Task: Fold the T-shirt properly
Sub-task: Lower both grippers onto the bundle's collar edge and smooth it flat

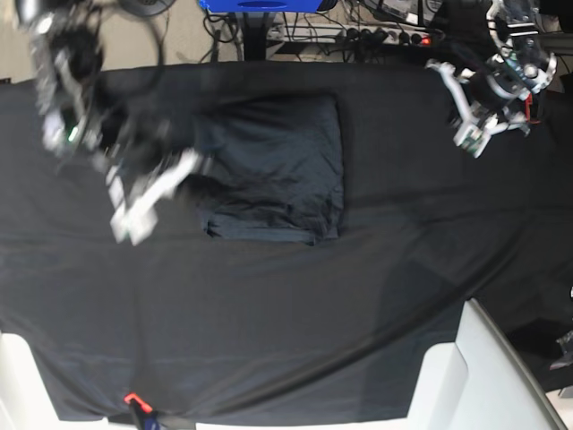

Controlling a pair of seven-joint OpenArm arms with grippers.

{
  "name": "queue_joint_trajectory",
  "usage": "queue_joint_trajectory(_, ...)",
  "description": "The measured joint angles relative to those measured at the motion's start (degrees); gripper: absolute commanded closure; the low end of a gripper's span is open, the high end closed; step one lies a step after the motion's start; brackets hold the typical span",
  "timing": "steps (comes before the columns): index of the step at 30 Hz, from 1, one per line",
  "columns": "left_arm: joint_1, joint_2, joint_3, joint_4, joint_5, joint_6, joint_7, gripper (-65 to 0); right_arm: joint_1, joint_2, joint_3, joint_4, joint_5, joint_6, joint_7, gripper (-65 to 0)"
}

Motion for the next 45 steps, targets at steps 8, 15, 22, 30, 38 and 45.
queue_joint_trajectory(8,-1.9,1.4,16.1,-0.8,-0.1,-0.1,0.2,0.0,-1.5,0.6,-8.8,0.2,-0.3,0.0,-0.2,-0.3)
queue_joint_trajectory(15,-6.3,6.2,17.1,-2.9,-0.2,-0.2,-0.1,0.0,-0.2,0.6,-9.9,-4.3,-0.8,-0.3,0.3,-0.5)
queue_joint_trajectory(22,-8.6,7.6,16.9,-9.6,0.0,0.5,0.2,0.0,0.5,0.5,-10.0,-9.0,-0.6,-0.5,4.6,-0.3)
queue_joint_trajectory(30,-8.8,5.5,16.8,-15.4,-0.7,0.2,-1.1,0.0,0.2,0.4,-10.0,-12.6,-0.6,-0.5,4.9,-0.2)
queue_joint_trajectory(38,-9.0,4.9,16.7,-15.5,-0.9,0.3,-1.3,0.0,-1.3,0.3,-10.0,-12.7,-0.4,-0.4,5.0,-0.3)
queue_joint_trajectory(45,-8.3,3.6,16.4,-14.1,0.0,-0.1,-0.4,0.0,-1.9,0.4,-10.0,-10.2,-0.6,-0.5,4.8,-0.5)
